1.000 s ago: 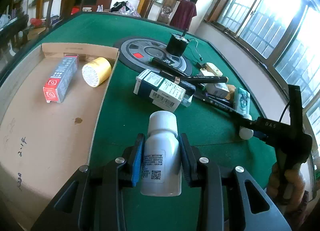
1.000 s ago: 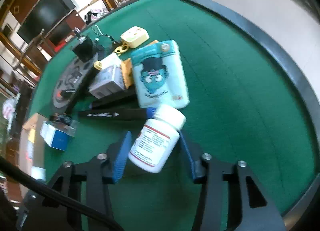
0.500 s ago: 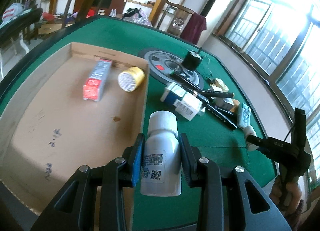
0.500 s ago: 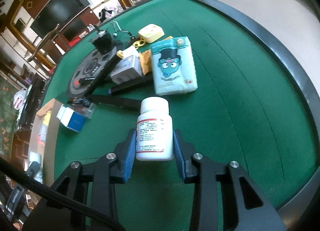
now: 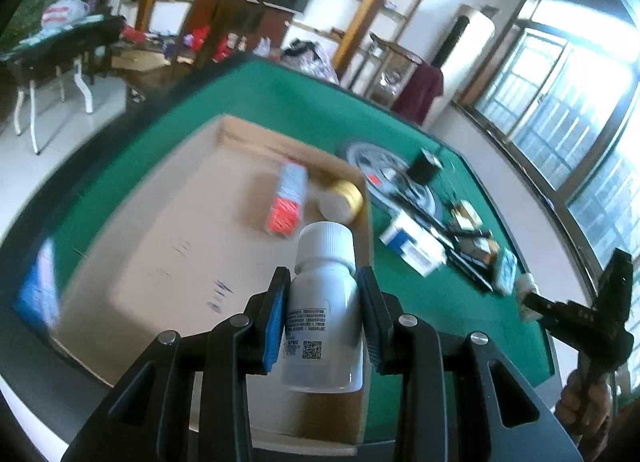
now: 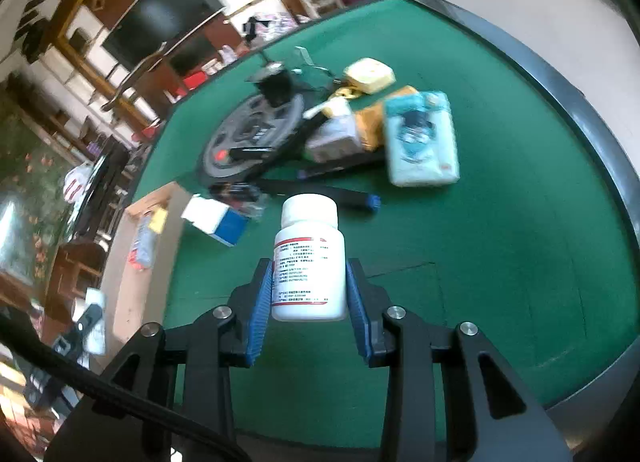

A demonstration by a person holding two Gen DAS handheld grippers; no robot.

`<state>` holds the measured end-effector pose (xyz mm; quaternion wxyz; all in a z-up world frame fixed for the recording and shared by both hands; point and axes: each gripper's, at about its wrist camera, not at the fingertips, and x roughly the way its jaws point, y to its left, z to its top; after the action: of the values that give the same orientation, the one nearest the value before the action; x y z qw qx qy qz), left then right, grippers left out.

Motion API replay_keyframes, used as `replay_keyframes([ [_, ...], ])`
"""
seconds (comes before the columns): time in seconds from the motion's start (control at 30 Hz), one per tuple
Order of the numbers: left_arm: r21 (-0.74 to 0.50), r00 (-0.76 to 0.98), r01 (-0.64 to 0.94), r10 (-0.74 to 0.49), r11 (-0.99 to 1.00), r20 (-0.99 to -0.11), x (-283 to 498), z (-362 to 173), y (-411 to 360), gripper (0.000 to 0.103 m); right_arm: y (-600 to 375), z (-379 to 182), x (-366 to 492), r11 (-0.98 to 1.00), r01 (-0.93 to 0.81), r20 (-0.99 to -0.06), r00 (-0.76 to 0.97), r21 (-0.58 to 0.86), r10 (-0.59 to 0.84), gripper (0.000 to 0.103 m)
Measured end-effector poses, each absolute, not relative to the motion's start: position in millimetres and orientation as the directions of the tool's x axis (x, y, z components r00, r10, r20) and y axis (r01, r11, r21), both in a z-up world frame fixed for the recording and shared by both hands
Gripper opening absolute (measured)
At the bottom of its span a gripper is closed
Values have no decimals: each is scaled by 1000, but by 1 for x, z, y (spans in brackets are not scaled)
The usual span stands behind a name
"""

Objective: Organize objects
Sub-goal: 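Carry both white pill bottles into the cardboard box and release them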

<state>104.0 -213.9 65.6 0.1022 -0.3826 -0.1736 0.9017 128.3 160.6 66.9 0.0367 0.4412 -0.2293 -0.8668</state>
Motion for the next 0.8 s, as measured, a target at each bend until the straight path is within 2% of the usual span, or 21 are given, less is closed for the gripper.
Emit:
replay_keyframes([
  [0.27,-372,-757,-35,268,-928,-596,94,116,-258,30,109,119,113,-910,27,-687,-647,414,-331,33],
  [0.4,-357,-781,-60,267,-932,-565,83,145,-265,30,73,152,96,-887,141,-646,-636,440,-422,33],
  [0.53,-282,-814,-65,214,-957,-540,64,177,-268,30,32,181,74,-868,231,-619,-623,440,-479,33],
  [0.7,-243,-800,-42,179,-969,-573,21,185,-276,30,-12,202,39,-840,294,-612,-582,457,-536,33],
  [0.8,-216,-783,-20,150,-976,-604,2,168,-279,30,-37,188,9,-823,294,-632,-531,486,-564,33],
])
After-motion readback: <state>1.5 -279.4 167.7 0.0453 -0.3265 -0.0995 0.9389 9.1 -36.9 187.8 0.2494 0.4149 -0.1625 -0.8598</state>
